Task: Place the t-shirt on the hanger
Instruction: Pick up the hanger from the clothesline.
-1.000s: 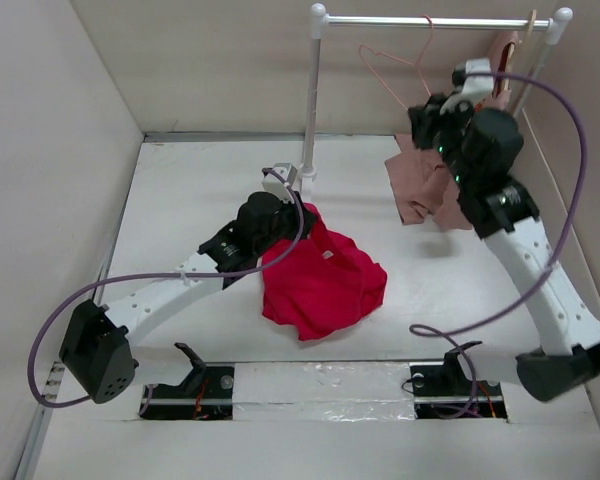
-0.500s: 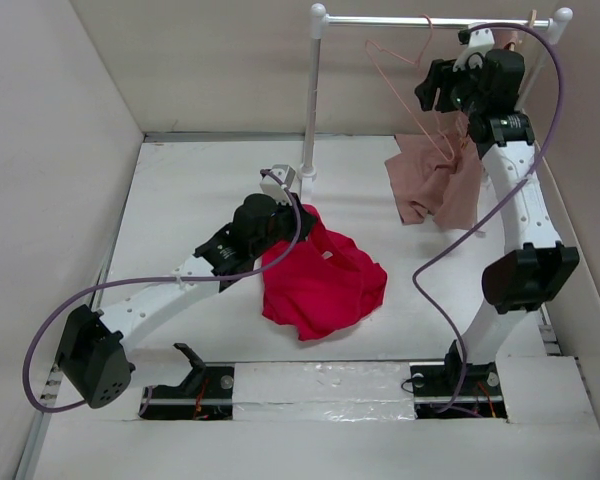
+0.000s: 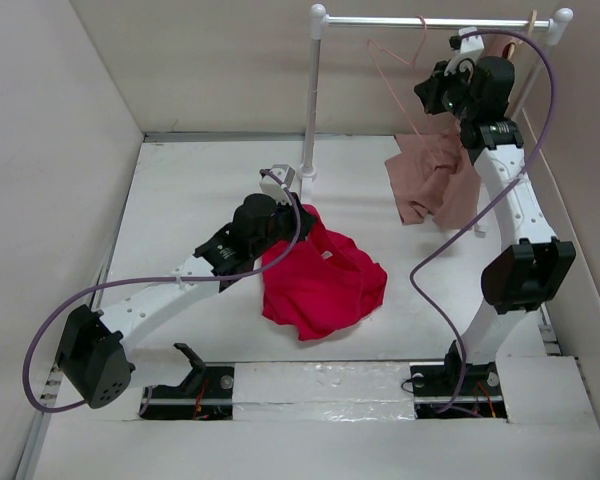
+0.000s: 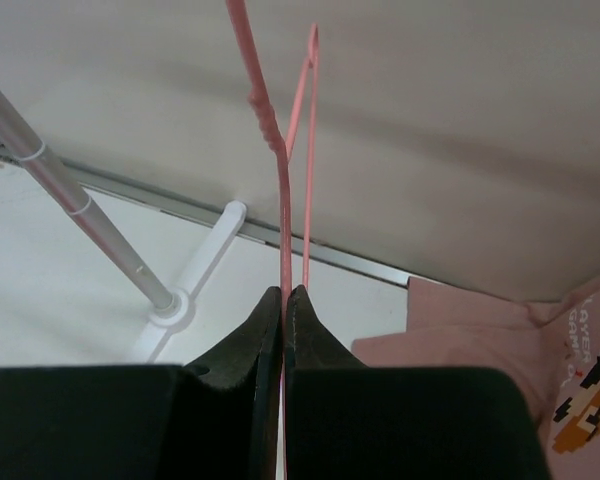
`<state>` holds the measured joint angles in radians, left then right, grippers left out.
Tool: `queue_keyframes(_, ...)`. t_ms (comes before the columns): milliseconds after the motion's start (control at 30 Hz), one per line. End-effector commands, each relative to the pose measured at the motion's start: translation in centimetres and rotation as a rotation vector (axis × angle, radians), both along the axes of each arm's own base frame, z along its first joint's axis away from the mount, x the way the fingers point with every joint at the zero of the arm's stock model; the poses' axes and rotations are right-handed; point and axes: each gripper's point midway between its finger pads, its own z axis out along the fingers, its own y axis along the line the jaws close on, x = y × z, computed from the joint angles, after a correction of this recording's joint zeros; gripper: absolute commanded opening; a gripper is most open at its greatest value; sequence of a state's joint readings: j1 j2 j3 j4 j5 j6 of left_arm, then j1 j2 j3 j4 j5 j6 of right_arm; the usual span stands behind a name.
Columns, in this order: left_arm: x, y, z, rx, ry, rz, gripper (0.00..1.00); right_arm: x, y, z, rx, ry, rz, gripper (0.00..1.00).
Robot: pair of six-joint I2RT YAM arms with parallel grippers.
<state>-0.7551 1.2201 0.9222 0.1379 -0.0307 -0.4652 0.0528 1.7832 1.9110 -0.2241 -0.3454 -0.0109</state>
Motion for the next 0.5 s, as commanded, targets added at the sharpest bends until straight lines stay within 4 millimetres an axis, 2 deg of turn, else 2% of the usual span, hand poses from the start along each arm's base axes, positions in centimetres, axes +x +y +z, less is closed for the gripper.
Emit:
queue_keyframes(0,0.4,-0.1,1.3,-0.041,-0.039,0.011,0.0,-2.9,1.0,8.0,0.023,-0.238,0.014,0.0)
queue_keyframes(33,0.5,-0.2,1.7,-0.045,-0.043,0.011,0.0,-3.1,0.8,7.4,0.025,-0.236,0.002,0.0)
queue_keyframes(100,0.7,-0.2,1.6,-0.033,-0.041,0.015,0.0,-5.2,1.1,10.3,0.071,-0.322,0.002,0.0)
queue_keyframes(133,0.8,-0.2,1.9,-0.037,-0.048,0.019,0.0,-5.5,1.0,9.4,0.073,-0.309,-0.004,0.0)
queue_keyframes(167,0.9,-0.2,2.0,-0.041,-0.052,0.021,0.0,-6.8,0.8,10.5,0.084,-0.338,-0.007,0.0)
queue_keyframes(233,1.0,-0.2,2.3,-0.047,-0.06,0.025,0.0,-7.8,0.9,10.8,0.096,-0.37,-0.021,0.0)
queue_keyframes(267,1.1,-0.2,2.3,-0.043,-0.061,0.029,0.0,-7.6,0.7,9.1,0.098,-0.338,-0.031,0.0)
queue_keyframes(300,1.2,-0.2,2.5,-0.045,-0.063,0.034,0.0,-8.4,1.0,9.3,0.107,-0.342,-0.026,0.0)
queue_keyframes(367,1.4,-0.3,2.8,-0.052,-0.072,0.037,0.0,-8.4,1.1,7.4,0.108,-0.294,-0.027,0.0)
queue_keyframes(467,1.7,-0.5,3.2,-0.057,-0.079,0.038,0.0,-9.3,1.0,6.2,0.124,-0.277,-0.029,0.0)
